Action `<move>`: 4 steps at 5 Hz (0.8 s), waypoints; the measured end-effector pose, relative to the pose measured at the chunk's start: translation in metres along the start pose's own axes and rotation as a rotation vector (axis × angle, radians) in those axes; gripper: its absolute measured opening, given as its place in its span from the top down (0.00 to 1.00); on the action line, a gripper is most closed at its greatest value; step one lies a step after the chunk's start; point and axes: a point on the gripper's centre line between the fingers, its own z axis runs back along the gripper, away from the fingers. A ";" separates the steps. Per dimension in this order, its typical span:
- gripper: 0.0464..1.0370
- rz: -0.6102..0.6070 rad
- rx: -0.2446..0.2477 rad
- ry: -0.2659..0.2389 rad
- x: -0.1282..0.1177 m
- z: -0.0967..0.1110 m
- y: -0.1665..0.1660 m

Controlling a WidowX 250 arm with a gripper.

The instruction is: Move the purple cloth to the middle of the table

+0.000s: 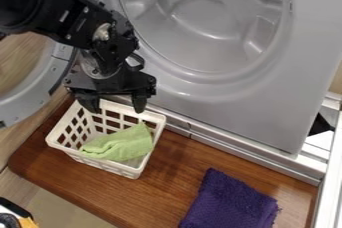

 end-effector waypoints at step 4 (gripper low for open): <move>0.04 -0.256 -0.052 0.030 -0.033 0.016 -0.069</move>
